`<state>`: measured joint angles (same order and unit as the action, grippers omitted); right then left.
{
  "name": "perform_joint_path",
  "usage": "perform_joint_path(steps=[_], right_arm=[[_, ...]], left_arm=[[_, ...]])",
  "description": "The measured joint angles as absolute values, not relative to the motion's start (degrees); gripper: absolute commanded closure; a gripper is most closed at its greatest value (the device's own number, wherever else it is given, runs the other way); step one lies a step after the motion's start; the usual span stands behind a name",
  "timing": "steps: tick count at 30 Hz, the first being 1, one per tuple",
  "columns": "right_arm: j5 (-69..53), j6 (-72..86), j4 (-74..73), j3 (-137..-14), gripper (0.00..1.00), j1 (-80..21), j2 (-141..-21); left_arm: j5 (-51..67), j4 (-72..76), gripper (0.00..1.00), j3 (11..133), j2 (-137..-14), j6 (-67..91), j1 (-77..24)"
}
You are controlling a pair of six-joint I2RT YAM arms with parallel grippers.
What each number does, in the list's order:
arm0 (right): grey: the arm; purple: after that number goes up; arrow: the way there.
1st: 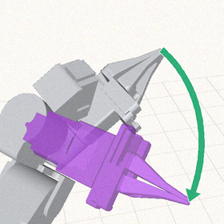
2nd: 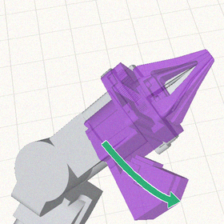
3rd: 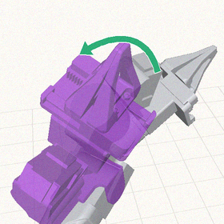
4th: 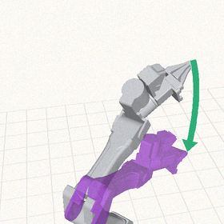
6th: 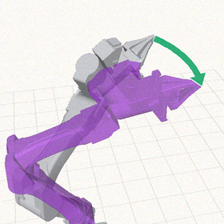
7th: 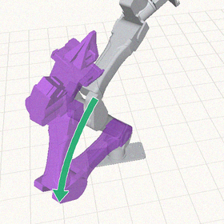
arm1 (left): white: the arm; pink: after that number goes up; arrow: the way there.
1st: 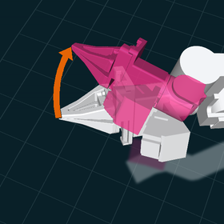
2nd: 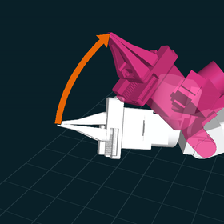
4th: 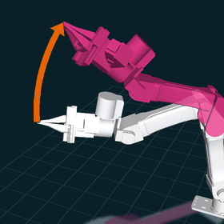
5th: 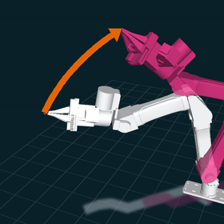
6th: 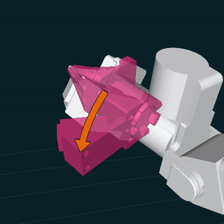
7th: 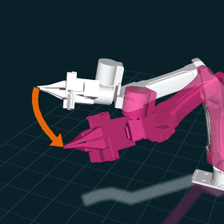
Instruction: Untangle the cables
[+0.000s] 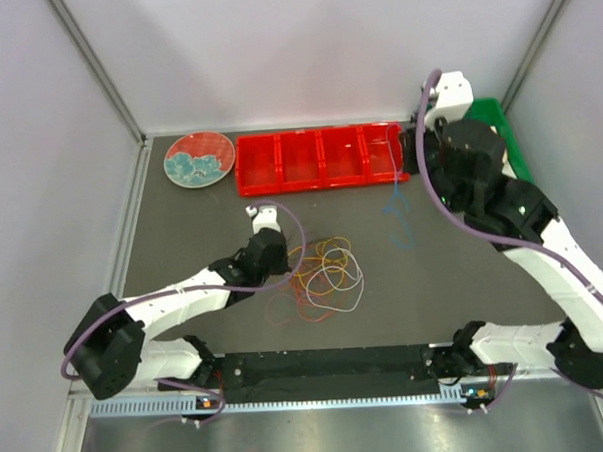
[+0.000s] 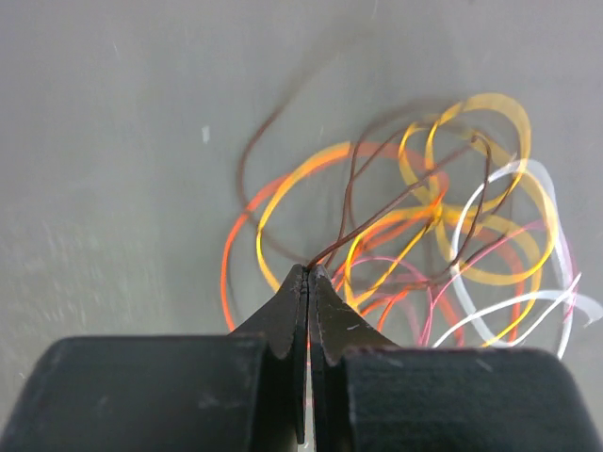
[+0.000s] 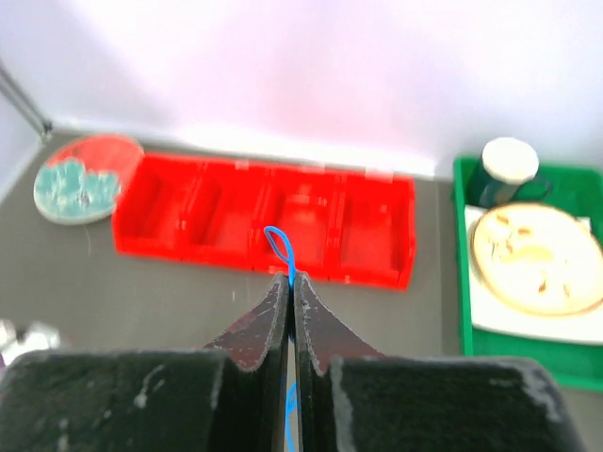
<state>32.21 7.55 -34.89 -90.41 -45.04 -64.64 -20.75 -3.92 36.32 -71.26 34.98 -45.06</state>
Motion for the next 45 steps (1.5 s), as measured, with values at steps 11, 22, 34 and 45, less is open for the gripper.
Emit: perform_joint_path(steps=[11, 22, 34, 45], right_arm=[[30.5, 0.4, -31.3, -112.3, 1.00, -36.6, -82.3], [27.1, -1.4, -29.5, -126.6, 1.00, -28.3, -96.5], [22.4, 0.6, -28.2, -131.0, 1.00, -21.9, -103.8], [21.3, 1.7, -23.9, -127.8, 1.00, -19.6, -109.1]], left_arm=[[-18.4, 2.9, 1.00, 30.8, -75.3, 37.6, -46.2], [-17.8, 5.0, 1.00, 30.8, -77.6, 38.0, -46.2], [-17.9, 5.4, 1.00, 31.1, -79.8, 38.7, -46.2], [-17.9, 5.4, 1.00, 31.9, -80.9, 38.9, -46.2]])
